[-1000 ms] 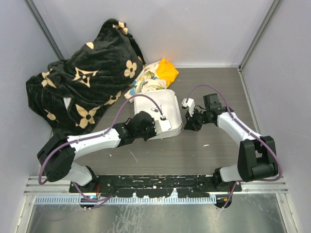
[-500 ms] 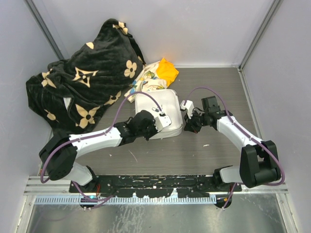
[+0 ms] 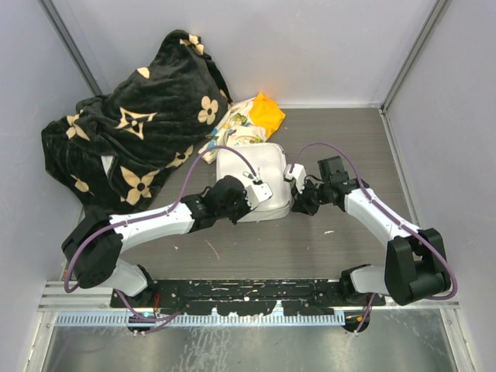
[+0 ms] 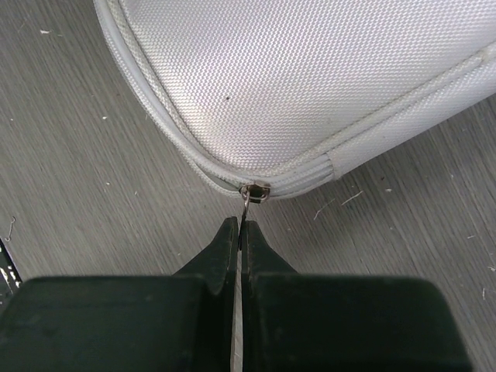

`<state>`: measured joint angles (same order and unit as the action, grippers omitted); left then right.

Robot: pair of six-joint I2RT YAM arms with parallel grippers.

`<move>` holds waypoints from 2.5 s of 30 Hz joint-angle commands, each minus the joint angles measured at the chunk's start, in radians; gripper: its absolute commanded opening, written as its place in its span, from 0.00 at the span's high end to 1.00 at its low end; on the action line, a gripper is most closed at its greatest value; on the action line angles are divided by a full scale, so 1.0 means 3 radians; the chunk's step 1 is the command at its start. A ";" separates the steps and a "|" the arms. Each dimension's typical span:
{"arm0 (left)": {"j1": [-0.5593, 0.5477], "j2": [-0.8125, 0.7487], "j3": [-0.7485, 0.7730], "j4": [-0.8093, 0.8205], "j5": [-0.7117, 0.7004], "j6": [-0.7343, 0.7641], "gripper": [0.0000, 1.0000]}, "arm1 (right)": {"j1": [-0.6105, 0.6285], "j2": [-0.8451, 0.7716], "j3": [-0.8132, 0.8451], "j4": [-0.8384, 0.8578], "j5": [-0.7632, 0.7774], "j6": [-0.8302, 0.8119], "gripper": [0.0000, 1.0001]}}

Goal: Organize the medicine kit
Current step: Zip the medicine box at the center of the board.

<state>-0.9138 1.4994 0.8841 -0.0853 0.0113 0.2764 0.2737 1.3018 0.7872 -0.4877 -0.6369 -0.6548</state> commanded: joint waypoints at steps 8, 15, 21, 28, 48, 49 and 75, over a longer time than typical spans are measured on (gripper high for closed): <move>0.0038 0.0261 -0.0114 0.0279 0.0091 -0.0108 1.00 | 0.0537 -0.0017 0.0069 -0.0148 -0.1142 0.0215 0.99; 0.0042 0.0090 -0.0132 0.0294 0.0325 -0.0057 1.00 | 0.0427 0.0038 0.0102 -0.0115 -0.1137 0.0308 0.99; 0.0043 -0.0020 -0.0226 0.0340 0.0876 0.0055 1.00 | 0.0419 0.0140 0.0064 0.0300 -0.1333 0.0675 0.99; 0.0160 -0.0296 -0.0233 0.0164 0.1444 0.0266 0.80 | 0.0015 0.0195 0.0123 0.0151 -0.1356 0.0446 0.99; 0.0798 -0.0620 0.0255 -0.1433 0.1534 0.2839 0.13 | -0.0265 0.0249 0.0368 -0.0808 -0.1151 -0.0320 0.99; 0.0798 -0.0581 0.0257 -0.1381 0.1547 0.2979 0.13 | -0.0281 0.0258 0.0374 -0.0837 -0.1147 -0.0342 0.99; 0.0238 0.0328 0.0590 -0.0457 0.0904 0.2435 0.80 | -0.0800 0.0309 0.0622 -0.1393 -0.1021 -0.0793 0.99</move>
<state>-0.7975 1.5803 1.0451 -0.2955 0.2977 1.1545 0.0303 1.4490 0.9638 -0.9207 -0.8486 -0.9222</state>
